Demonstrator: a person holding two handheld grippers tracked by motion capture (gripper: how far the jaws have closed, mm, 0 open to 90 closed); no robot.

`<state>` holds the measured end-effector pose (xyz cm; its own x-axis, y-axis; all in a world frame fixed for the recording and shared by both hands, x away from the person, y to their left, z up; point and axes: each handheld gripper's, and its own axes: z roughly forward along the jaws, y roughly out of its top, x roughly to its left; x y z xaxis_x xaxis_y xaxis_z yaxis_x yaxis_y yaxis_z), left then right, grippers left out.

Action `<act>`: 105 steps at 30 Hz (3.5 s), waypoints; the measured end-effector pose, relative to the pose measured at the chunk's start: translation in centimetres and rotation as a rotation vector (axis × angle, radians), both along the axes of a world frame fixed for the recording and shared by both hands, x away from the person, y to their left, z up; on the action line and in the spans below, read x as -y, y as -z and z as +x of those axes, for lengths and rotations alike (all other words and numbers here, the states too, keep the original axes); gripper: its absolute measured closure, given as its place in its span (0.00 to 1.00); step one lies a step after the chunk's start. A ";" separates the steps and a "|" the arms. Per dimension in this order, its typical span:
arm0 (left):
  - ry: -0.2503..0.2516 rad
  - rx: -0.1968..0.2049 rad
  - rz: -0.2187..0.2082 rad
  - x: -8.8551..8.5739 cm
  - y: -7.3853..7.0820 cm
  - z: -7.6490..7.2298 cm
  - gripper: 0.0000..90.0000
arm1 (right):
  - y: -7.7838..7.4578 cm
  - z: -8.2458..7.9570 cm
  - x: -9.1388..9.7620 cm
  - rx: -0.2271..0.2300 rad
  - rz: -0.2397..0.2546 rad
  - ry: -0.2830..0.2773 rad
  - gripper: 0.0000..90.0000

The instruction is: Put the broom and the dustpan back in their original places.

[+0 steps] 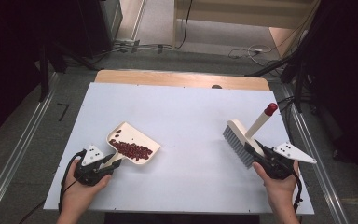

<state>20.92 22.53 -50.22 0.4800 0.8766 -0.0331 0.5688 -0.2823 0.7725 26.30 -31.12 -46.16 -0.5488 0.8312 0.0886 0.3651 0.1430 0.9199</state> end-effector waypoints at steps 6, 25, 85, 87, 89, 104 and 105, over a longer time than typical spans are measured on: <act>-0.032 -0.007 0.000 -0.6 0.4 0.0 0.74 | 0.4 -1.0 -0.8 -0.014 -0.001 -0.041 0.72; -0.057 -0.018 0.011 -0.2 1.5 0.4 0.74 | 2.4 -0.7 -1.4 -0.109 0.072 -0.105 0.72; -0.070 0.126 -0.196 -1.7 -1.0 -0.5 0.28 | 3.0 2.7 4.6 -0.211 -0.087 0.147 0.48; -0.073 0.127 -0.209 -2.7 -1.1 -0.7 0.43 | 2.8 2.8 5.1 -0.200 -0.103 0.174 0.63; -0.080 0.106 -0.222 -3.5 -1.0 -0.8 0.54 | 2.7 3.2 5.6 -0.203 -0.127 0.197 0.74; -0.042 -0.078 -0.211 -4.8 1.2 0.1 1.00 | 3.5 7.1 6.6 -0.301 -0.228 0.307 0.98; -0.038 -0.085 -0.211 -4.8 1.3 0.1 1.00 | 3.6 7.3 6.5 -0.310 -0.224 0.305 0.98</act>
<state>21.06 27.29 -51.50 0.4342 0.8636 -0.2563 0.6417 -0.0968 0.7608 33.63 -37.66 -49.72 -0.2531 0.9674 0.0096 0.6729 0.1689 0.7202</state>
